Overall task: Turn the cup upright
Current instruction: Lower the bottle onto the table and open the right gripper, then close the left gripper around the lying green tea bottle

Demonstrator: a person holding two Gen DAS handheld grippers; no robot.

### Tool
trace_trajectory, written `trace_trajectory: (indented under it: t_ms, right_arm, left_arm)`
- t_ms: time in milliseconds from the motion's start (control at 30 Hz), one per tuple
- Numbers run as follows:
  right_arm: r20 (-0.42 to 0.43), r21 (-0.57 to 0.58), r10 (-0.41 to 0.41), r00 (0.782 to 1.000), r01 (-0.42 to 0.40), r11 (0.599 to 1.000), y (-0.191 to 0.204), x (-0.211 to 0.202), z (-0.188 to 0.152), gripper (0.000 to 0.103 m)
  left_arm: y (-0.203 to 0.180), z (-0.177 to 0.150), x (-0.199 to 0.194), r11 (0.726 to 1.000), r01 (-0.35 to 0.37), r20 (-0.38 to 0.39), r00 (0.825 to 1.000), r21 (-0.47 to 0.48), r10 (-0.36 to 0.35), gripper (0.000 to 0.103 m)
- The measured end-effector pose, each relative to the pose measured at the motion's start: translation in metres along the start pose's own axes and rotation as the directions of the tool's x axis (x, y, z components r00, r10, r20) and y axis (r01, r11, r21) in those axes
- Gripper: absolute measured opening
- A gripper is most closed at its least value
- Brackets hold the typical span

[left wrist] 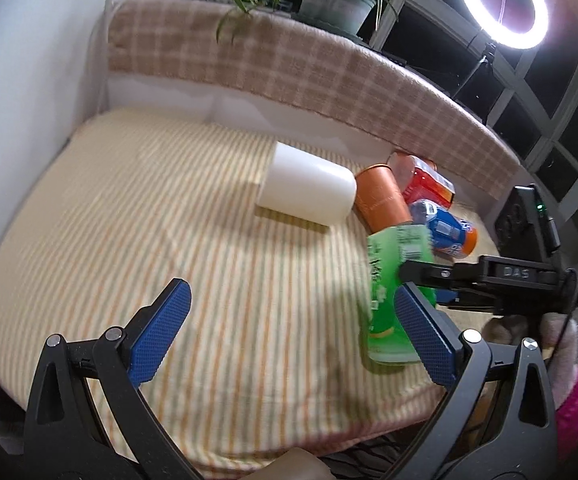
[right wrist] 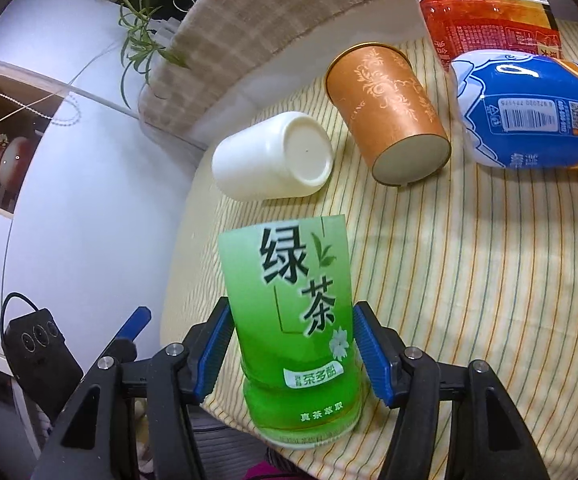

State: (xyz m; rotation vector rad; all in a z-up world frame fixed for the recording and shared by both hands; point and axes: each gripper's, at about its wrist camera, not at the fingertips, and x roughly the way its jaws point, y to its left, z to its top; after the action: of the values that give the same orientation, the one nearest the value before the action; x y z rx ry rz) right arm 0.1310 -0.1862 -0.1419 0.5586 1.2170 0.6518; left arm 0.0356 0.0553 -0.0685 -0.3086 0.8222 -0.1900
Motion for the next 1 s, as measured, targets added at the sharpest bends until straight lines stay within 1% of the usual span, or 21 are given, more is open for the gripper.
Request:
trace_trajectory:
  t_ms: [100, 167, 200, 267, 333, 433, 500, 633, 733, 767, 833, 900, 1000]
  right_arm:
    - [0.019, 0.0, -0.021, 1.0, 0.021, 1.0, -0.003, 0.0, 0.004, 0.064]
    - [0.031, -0.001, -0.026, 0.999, 0.026, 1.0, -0.005, -0.002, 0.006, 0.073]
    - [0.039, -0.001, -0.023, 0.999, 0.023, 1.0, -0.006, -0.005, 0.006, 0.076]
    - [0.055, -0.008, -0.015, 0.998, 0.015, 1.0, -0.006, -0.01, 0.006, 0.086]
    - [0.076, -0.01, -0.017, 0.997, 0.018, 1.0, -0.006, -0.017, 0.006, 0.086]
    - [0.12, -0.036, -0.035, 0.992, 0.04, 0.999, -0.003, -0.032, 0.0, 0.086]
    - [0.164, -0.059, -0.066, 0.984, 0.077, 0.995, -0.001, -0.046, -0.009, 0.086]
    - [0.226, -0.076, -0.11, 0.968, 0.13, 0.989, 0.0, -0.066, -0.03, 0.086]
    - [0.273, -0.058, -0.142, 0.951, 0.164, 0.985, -0.006, -0.084, -0.046, 0.086]
    - [0.284, -0.047, -0.149, 0.947, 0.169, 0.984, -0.01, -0.089, -0.051, 0.086]
    - [0.297, -0.022, -0.157, 0.942, 0.171, 0.985, -0.017, -0.098, -0.056, 0.086]
    - [0.306, 0.0, -0.163, 0.938, 0.171, 0.985, -0.024, -0.104, -0.061, 0.086]
    - [0.318, 0.034, -0.178, 0.931, 0.176, 0.984, -0.034, -0.112, -0.067, 0.086]
  left_arm:
    - [-0.001, 0.002, 0.004, 1.0, 0.025, -0.021, 0.999, -0.012, -0.025, 0.103]
    - [-0.003, 0.005, 0.007, 0.999, 0.039, -0.035, 0.999, -0.013, -0.04, 0.103]
    - [-0.003, 0.006, 0.01, 0.999, 0.048, -0.045, 0.998, -0.015, -0.048, 0.103]
    - [-0.004, 0.01, 0.017, 0.998, 0.062, -0.065, 0.996, -0.019, -0.063, 0.103]
    - [-0.005, 0.013, 0.026, 0.995, 0.087, -0.093, 0.992, -0.039, -0.091, 0.103]
    - [-0.005, 0.019, 0.042, 0.985, 0.147, -0.152, 0.975, -0.09, -0.159, 0.103]
    - [-0.007, 0.023, 0.055, 0.976, 0.175, -0.187, 0.962, -0.127, -0.197, 0.102]
    - [-0.009, 0.031, 0.078, 0.967, 0.197, -0.237, 0.943, -0.163, -0.232, 0.102]
    - [-0.011, 0.034, 0.096, 0.958, 0.209, -0.277, 0.925, -0.197, -0.259, 0.101]
    - [-0.012, 0.035, 0.101, 0.956, 0.209, -0.288, 0.921, -0.204, -0.263, 0.098]
    - [-0.013, 0.036, 0.113, 0.948, 0.218, -0.315, 0.905, -0.23, -0.285, 0.095]
    - [-0.015, 0.037, 0.121, 0.939, 0.232, -0.333, 0.891, -0.253, -0.309, 0.095]
    - [-0.02, 0.038, 0.13, 0.939, 0.235, -0.343, 0.885, -0.251, -0.314, 0.094]
